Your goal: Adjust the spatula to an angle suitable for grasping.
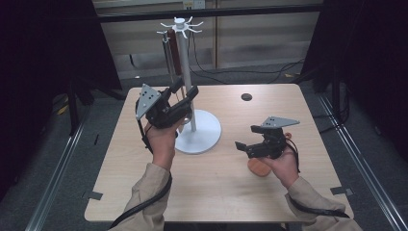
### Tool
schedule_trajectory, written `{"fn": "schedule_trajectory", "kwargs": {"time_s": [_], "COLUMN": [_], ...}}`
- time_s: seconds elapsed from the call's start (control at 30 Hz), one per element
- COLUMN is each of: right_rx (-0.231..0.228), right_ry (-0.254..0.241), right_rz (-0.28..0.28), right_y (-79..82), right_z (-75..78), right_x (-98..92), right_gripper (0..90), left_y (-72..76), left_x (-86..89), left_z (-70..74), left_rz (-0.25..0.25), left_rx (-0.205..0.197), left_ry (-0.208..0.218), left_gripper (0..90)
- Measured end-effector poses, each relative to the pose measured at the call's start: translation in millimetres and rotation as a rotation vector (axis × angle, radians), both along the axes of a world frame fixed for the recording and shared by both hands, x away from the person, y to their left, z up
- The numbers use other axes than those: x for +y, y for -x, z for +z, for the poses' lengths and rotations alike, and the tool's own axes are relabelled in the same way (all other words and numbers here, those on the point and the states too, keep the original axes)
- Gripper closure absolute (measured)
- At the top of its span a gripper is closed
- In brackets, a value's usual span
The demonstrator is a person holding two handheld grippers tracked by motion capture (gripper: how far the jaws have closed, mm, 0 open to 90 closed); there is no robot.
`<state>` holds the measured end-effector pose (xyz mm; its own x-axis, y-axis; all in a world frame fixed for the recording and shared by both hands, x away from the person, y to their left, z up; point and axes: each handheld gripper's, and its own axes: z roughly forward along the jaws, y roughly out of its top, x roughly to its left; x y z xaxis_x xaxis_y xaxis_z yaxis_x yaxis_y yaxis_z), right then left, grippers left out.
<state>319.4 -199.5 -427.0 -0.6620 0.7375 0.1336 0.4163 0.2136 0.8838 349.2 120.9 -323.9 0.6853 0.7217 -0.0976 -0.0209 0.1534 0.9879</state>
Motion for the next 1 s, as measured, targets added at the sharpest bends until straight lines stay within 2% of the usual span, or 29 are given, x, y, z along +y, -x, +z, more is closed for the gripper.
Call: {"fn": "schedule_trajectory", "kwargs": {"time_s": [0.07, 0.1, 0.13, 0.17, 0.27, 0.3, 0.4, 0.57, 0.63, 0.67, 0.73, 0.83, 0.87, 0.93, 0.97, 1.0], "right_rx": [-0.003, -0.003, -0.003, -0.003, -0.006, -0.008, -0.010, -0.010, -0.003, -0.002, -0.001, 0.006, 0.002, -0.012, -0.013, -0.005], "right_ry": [0.002, 0.006, 0.005, 0.005, 0.012, 0.017, 0.034, 0.056, 0.068, 0.072, 0.096, 0.115, 0.129, 0.145, 0.148, 0.150], "right_rz": [-0.004, -0.004, -0.005, -0.005, -0.010, -0.015, -0.022, -0.043, -0.049, -0.050, -0.061, -0.063, -0.072, -0.091, -0.102, -0.113], "right_y": [-0.3, -0.4, -0.3, -0.3, 0.3, 0.6, 0.8, 2.3, 2.7, 3.1, 3.6, 5.1, 6.2, 9.0, 9.9, 10.6], "right_z": [-0.4, -0.6, -0.8, -0.8, -1.7, -2.1, -4.2, -9.4, -11.9, -13.3, -16.2, -20.2, -21.1, -22.2, -22.4, -22.4], "right_x": [-1.6, -2.5, -3.0, -3.0, -5.1, -5.8, -9.7, -20.3, -25.5, -27.9, -32.4, -39.8, -41.9, -47.7, -50.5, -52.5], "right_gripper": [8.2, 8.2, 8.3, 8.3, 9.6, 10.0, 11.7, 19.2, 25.1, 28.2, 32.1, 44.2, 48.8, 60.4, 64.3, 68.0], "left_y": [1.7, 1.9, 3.6, 3.6, 5.0, 6.0, 8.9, 13.4, 15.2, 15.8, 16.5, 18.9, 19.7, 21.7, 21.9, 24.3], "left_x": [-2.2, -1.2, -3.3, -3.3, -3.2, -4.7, -6.0, -7.7, -8.3, -9.5, -8.5, -10.5, -12.3, -16.3, -16.8, -19.4], "left_z": [-5.7, -7.6, -13.7, -13.7, -21.9, -24.9, -33.9, -48.7, -54.8, -57.4, -61.7, -70.0, -73.4, -78.9, -80.7, -83.9], "left_rz": [-0.006, -0.006, -0.008, -0.008, -0.013, -0.008, -0.012, -0.035, -0.040, -0.039, -0.043, -0.058, -0.065, -0.081, -0.090, -0.103], "left_rx": [0.024, 0.023, 0.040, 0.040, 0.057, 0.064, 0.073, 0.101, 0.114, 0.121, 0.130, 0.150, 0.155, 0.168, 0.160, 0.172], "left_ry": [0.002, -0.018, -0.019, -0.019, -0.036, -0.027, -0.056, -0.075, -0.088, -0.075, -0.097, -0.103, -0.125, -0.141, -0.153, -0.142], "left_gripper": [34.8, 32.1, 30.5, 26.6, 23.4, 21.5, 18.5, 13.3, 12.4, 12.0, 11.1, 9.9, 9.0, 7.7, 7.6, 7.4]}}
